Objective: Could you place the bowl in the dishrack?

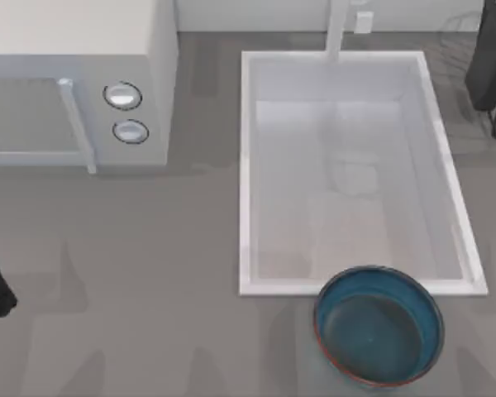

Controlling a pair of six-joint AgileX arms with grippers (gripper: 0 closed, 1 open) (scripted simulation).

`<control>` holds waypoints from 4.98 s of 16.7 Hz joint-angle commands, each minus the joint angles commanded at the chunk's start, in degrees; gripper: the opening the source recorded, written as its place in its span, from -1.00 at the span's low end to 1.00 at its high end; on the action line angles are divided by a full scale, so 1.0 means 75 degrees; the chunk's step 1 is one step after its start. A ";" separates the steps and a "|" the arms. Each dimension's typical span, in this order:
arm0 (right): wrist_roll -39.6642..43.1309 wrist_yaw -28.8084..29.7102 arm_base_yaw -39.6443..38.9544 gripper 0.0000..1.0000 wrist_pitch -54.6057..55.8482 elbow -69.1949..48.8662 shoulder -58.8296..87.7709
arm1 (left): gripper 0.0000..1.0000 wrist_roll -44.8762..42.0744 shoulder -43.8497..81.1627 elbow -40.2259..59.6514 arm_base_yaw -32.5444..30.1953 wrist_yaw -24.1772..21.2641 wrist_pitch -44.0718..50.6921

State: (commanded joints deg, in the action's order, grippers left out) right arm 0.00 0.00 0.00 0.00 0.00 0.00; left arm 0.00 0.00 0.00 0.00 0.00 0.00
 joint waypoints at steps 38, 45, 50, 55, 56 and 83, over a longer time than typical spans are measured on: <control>-0.4075 0.0002 -0.3994 1.00 -0.7395 -0.7798 1.2374 | 1.00 0.0000 0.0000 0.0000 0.0000 0.0000 0.0000; -0.4112 0.0003 -0.4022 1.00 -0.5896 -0.6782 1.2888 | 1.00 0.0000 0.0000 0.0000 0.0000 0.0000 0.0000; -0.4112 0.0003 -0.4022 0.55 -0.5896 -0.6782 1.2888 | 1.00 0.0000 0.0000 0.0000 0.0000 0.0000 0.0000; -0.4112 0.0003 -0.4022 -0.21 -0.5896 -0.6782 1.2888 | 1.00 0.0000 0.0000 0.0000 0.0000 0.0000 0.0000; -0.4112 0.0003 -0.4022 -0.36 -0.5896 -0.6782 1.2888 | 1.00 0.0000 0.0000 0.0000 0.0000 0.0000 0.0000; -0.4070 0.0008 -0.3971 -1.00 -1.1484 -1.1503 1.2227 | 1.00 0.0000 0.0000 0.0000 0.0000 0.0000 0.0000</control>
State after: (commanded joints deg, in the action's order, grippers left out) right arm -30.53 0.06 -29.78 -86.13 -86.27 91.70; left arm 0.00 0.00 0.00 0.00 0.00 0.00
